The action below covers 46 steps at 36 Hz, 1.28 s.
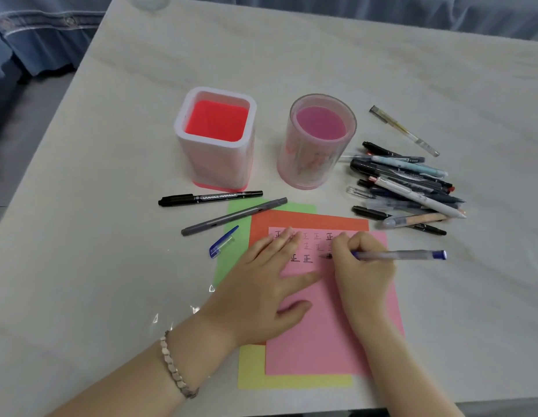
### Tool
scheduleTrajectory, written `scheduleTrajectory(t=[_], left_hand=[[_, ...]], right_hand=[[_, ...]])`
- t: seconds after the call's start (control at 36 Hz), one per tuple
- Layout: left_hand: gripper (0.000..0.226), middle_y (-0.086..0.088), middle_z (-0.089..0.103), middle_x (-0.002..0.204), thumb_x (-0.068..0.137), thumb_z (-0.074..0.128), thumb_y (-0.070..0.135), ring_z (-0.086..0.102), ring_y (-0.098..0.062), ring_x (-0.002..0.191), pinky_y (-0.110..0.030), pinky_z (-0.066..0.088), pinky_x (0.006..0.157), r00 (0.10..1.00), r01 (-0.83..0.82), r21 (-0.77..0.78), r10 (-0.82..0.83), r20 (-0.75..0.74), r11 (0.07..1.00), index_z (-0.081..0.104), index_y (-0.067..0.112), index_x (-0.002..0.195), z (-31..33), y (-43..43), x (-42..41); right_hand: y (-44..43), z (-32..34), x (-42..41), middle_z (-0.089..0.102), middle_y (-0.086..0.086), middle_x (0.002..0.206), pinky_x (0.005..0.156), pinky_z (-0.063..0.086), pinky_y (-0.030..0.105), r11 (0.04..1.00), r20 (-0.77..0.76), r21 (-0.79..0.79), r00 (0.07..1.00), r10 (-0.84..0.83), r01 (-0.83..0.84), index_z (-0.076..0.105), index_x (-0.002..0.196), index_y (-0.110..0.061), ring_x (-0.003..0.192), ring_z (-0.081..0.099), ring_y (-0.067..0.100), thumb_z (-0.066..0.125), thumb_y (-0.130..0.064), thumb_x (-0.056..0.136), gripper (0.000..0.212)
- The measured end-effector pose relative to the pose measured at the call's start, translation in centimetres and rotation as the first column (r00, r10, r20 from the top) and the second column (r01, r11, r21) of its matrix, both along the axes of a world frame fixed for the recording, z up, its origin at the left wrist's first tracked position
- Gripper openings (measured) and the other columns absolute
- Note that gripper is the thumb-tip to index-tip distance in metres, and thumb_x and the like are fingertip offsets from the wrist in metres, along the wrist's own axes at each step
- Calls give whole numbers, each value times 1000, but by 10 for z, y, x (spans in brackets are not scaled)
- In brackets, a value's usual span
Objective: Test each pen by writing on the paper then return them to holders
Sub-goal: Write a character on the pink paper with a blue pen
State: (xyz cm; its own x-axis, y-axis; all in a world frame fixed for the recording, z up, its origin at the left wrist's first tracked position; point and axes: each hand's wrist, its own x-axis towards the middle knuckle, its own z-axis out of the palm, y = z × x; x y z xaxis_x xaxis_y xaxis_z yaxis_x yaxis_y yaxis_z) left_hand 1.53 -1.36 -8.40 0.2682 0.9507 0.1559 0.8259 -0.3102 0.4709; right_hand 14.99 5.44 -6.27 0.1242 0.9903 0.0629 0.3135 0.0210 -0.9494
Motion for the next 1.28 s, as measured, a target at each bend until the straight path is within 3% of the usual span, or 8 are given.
scheduleTrajectory(t=[0.25,0.36,0.47,0.67,0.89,1.03,1.17,1.28], left_hand=[[39,-17,40,144,85,47,44,28,-27,138,-37,17,112,1000,-6,-14,6,4,1000,63,33,118,1,0,0],[39,-17,40,144,85,47,44,27,-26,138,-38,18,112,1000,-8,-16,8,-3,1000,64,33,118,1,0,0],[39,-17,41,143,85,47,44,29,-27,138,-38,19,112,1000,-10,-20,10,-4,1000,64,33,119,1,0,0],[39,-17,40,143,84,48,44,28,-27,137,-38,19,112,1000,-9,-12,9,8,1000,62,33,119,1,0,0],[39,-17,40,144,84,48,44,27,-26,138,-38,19,111,1000,-11,-21,12,3,1000,63,33,119,1,0,0],[39,-18,41,143,84,48,44,30,-28,137,-39,20,111,1000,-10,-16,10,5,1000,64,32,118,1,0,0],[39,-17,41,143,84,49,43,29,-27,137,-38,20,111,1000,-10,-13,10,11,1000,63,33,118,1,0,1],[39,-17,41,143,84,48,44,30,-28,137,-38,19,111,1000,-11,-22,11,9,1000,63,33,118,2,0,1]], right_hand=[[1,-3,0,36,-11,35,43,27,12,999,-1,12,1000,32,-32,36,45,-16,40,33,4,58,1,80,45],[1,-4,0,37,-10,37,43,27,12,998,13,41,999,44,-45,37,45,-18,40,33,4,57,-12,76,38],[1,-5,-1,40,-11,37,44,29,11,998,45,43,998,43,-45,38,45,-17,41,36,4,59,-8,78,40],[1,-4,-1,36,-9,36,42,25,14,999,26,43,1000,14,-16,33,44,-20,40,30,4,52,-18,69,31],[2,-8,1,36,-12,35,44,28,13,997,32,62,999,35,-37,34,44,-21,40,32,3,58,-2,76,44],[2,-8,1,36,-10,35,43,26,14,998,23,36,999,41,-42,34,42,-21,40,32,5,53,-11,66,32],[1,-8,2,35,-11,34,43,27,13,999,27,41,999,24,-25,33,43,-19,39,31,3,57,5,74,46],[0,-8,2,35,-12,34,44,27,13,999,32,46,999,25,-27,33,43,-20,39,32,3,57,-1,73,42]])
